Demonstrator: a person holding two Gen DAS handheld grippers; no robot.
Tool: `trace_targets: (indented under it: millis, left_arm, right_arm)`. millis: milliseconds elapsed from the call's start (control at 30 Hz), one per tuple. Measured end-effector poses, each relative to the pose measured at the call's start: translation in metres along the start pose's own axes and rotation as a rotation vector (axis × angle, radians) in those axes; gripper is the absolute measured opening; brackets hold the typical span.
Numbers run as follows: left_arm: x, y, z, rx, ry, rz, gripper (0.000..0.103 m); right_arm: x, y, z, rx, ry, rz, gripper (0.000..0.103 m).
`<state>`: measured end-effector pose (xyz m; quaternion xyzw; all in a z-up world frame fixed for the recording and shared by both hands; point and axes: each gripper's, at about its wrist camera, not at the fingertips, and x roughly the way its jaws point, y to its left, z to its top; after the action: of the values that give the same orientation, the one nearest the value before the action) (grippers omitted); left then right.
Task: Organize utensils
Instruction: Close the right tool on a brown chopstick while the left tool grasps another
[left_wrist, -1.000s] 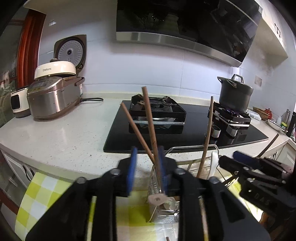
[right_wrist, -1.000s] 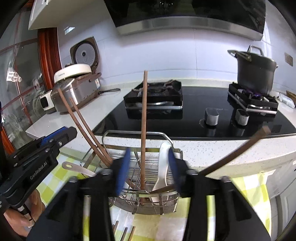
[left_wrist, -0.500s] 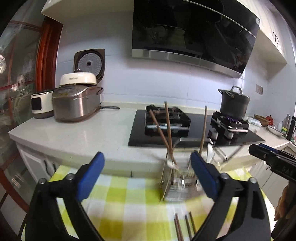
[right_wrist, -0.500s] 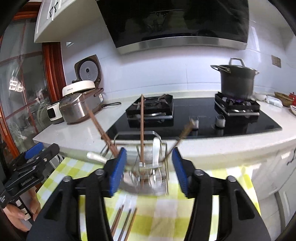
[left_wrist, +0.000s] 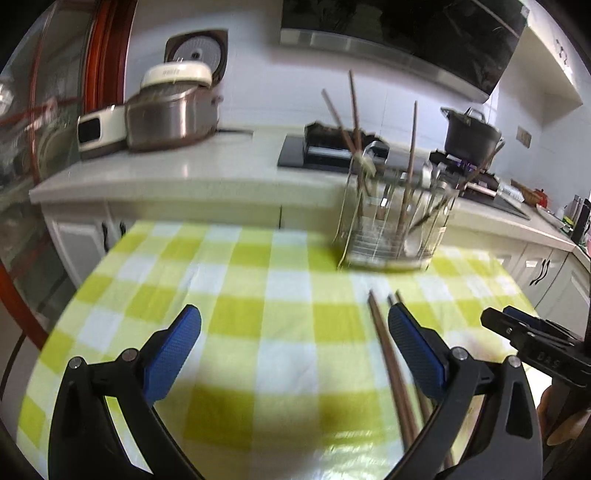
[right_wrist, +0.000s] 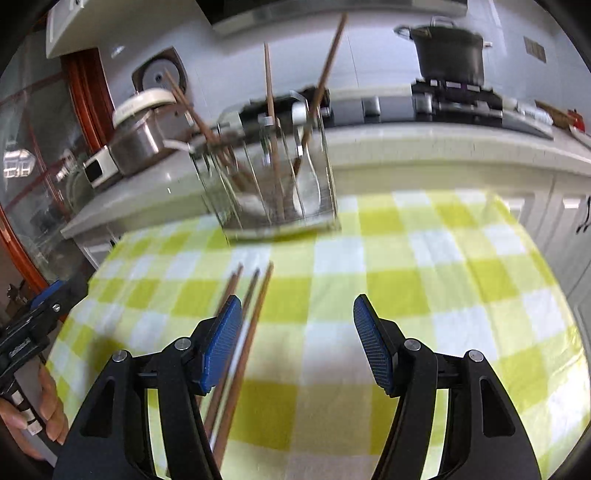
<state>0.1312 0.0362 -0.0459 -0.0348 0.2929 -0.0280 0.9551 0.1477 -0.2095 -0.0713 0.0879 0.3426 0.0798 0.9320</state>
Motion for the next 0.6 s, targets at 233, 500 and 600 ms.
trace_targets:
  millis: [233, 500, 600]
  left_arm:
    - [0.009, 0.018, -0.024, -0.022, 0.071, 0.004, 0.098]
    - [0.012, 0.03, -0.025, -0.031, 0.085, 0.002, 0.098]
    - [0.011, 0.032, -0.024, -0.036, 0.082, -0.003, 0.098]
  right_arm:
    - [0.045, 0.007, -0.014, -0.009, 0.14, -0.027, 0.061]
    - [0.066, 0.025, -0.014, -0.058, 0.18, -0.044, 0.06]
    - [0.072, 0.031, -0.013, -0.085, 0.18, -0.078, 0.06]
